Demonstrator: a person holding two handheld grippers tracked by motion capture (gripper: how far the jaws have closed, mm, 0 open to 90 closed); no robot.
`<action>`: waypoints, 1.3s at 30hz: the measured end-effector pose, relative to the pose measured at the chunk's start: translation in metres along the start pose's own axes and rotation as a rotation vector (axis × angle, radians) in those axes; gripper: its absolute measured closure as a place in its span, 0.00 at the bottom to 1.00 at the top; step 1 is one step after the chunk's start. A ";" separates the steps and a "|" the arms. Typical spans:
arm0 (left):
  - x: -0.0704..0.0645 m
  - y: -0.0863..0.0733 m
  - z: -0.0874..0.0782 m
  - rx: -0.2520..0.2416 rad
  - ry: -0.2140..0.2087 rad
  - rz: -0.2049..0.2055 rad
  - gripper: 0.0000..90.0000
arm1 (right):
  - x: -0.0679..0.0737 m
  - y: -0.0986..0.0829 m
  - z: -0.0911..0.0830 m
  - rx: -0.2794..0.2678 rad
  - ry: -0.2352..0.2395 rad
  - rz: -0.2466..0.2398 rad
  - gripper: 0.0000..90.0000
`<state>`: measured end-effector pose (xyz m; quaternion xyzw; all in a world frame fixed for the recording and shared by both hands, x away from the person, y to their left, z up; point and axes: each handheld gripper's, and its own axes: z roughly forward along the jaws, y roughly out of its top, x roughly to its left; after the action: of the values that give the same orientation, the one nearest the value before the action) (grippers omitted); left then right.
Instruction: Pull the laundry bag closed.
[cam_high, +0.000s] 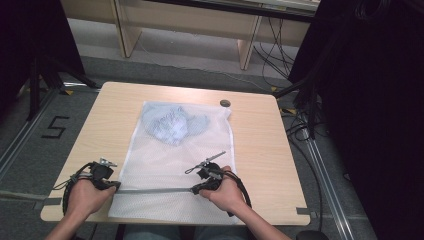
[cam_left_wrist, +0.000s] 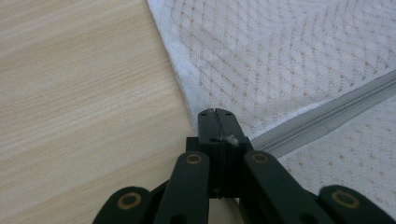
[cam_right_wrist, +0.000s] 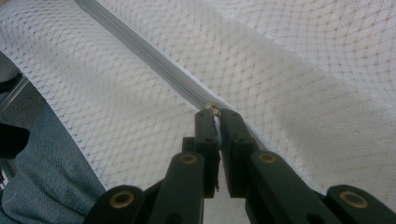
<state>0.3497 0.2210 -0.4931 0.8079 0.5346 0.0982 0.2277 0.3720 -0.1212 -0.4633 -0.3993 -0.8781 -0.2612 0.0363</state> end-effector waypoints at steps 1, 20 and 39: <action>0.000 0.000 0.000 -0.005 0.005 -0.001 1.00 | 0.000 0.000 -0.001 -0.001 0.003 -0.001 0.97; 0.000 0.000 0.000 0.005 0.000 0.002 1.00 | -0.005 -0.004 -0.004 0.011 -0.008 0.013 0.97; 0.000 0.000 0.000 0.003 0.001 0.002 1.00 | -0.009 -0.008 -0.007 0.018 -0.017 0.027 0.97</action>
<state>0.3496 0.2210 -0.4929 0.8087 0.5341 0.0981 0.2261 0.3711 -0.1356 -0.4632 -0.4132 -0.8752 -0.2491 0.0361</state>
